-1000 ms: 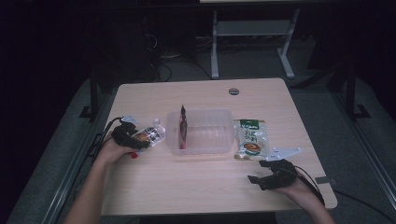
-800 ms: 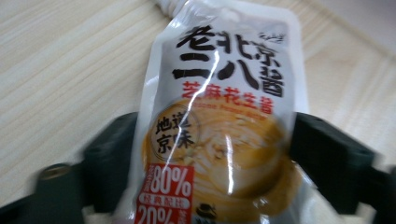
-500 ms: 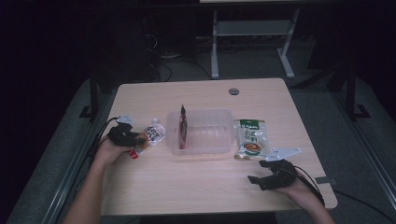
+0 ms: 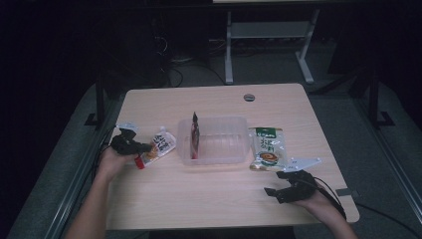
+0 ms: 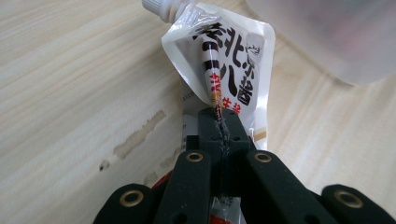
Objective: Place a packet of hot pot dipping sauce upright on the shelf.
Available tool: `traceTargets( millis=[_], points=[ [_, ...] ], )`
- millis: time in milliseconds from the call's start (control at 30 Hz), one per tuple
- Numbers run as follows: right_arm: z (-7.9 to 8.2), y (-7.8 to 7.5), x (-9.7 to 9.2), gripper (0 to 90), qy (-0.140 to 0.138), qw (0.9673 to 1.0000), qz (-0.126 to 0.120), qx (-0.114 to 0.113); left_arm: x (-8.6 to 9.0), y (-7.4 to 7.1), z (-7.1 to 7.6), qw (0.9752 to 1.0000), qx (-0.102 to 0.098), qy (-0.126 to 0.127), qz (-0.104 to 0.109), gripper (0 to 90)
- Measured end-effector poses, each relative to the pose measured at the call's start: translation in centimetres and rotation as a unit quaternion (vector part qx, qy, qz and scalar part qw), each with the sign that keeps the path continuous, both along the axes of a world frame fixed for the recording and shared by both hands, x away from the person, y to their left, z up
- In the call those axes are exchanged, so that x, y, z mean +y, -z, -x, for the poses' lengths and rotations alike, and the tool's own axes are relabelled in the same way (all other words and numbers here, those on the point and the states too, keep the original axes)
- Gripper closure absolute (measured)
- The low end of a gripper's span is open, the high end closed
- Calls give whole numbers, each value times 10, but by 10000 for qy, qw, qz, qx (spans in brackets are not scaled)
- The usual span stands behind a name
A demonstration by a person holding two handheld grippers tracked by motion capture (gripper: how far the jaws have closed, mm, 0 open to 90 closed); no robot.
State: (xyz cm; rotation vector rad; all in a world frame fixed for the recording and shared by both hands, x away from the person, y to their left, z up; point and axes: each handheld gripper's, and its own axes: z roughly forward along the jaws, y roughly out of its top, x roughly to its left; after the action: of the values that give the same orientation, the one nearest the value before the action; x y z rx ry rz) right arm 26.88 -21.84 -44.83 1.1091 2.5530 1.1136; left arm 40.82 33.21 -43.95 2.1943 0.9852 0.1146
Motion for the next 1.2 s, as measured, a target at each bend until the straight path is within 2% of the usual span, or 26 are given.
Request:
traceTargets(
  millis=[67, 233, 467, 533, 700, 833, 900, 1133, 1200],
  points=[
    [0, 0, -1, 219, 21, 10000, 1, 11, 3, -4, 4, 9999, 31, 13, 115, 899],
    [0, 0, 0, 219, -5, 10000, -3, -15, 10, -12, 22, 9999, 101, 82, 92, 899],
    [0, -1, 1, 218, -3, 10000, 10, -13, 12, -18, 57, 9993, 208, 299, 45, 899],
    [0, -1, 1, 218, -3, 10000, 5, -16, 12, -18, 64, 9993, 202, 312, 100, 899],
    [0, -1, 2, 218, -5, 10000, -6, -15, 1, -21, 84, 9981, 234, 545, 142, 898],
    [0, -2, 1, 218, 13, 10000, -1, 0, -16, -23, 96, 9958, 268, 849, 224, 899],
    [0, -2, 1, 218, 10, 10000, 18, 6, -27, -23, 100, 9942, 277, 1024, 179, 898],
    [-1, -1, 1, 218, 15, 10000, 1, 13, -68, -22, 104, 9861, 332, 1623, 148, 898],
    [-1, -1, 2, 218, 22, 10000, -7, 13, -80, -21, 104, 9842, 369, 1724, 183, 898]
  ],
)
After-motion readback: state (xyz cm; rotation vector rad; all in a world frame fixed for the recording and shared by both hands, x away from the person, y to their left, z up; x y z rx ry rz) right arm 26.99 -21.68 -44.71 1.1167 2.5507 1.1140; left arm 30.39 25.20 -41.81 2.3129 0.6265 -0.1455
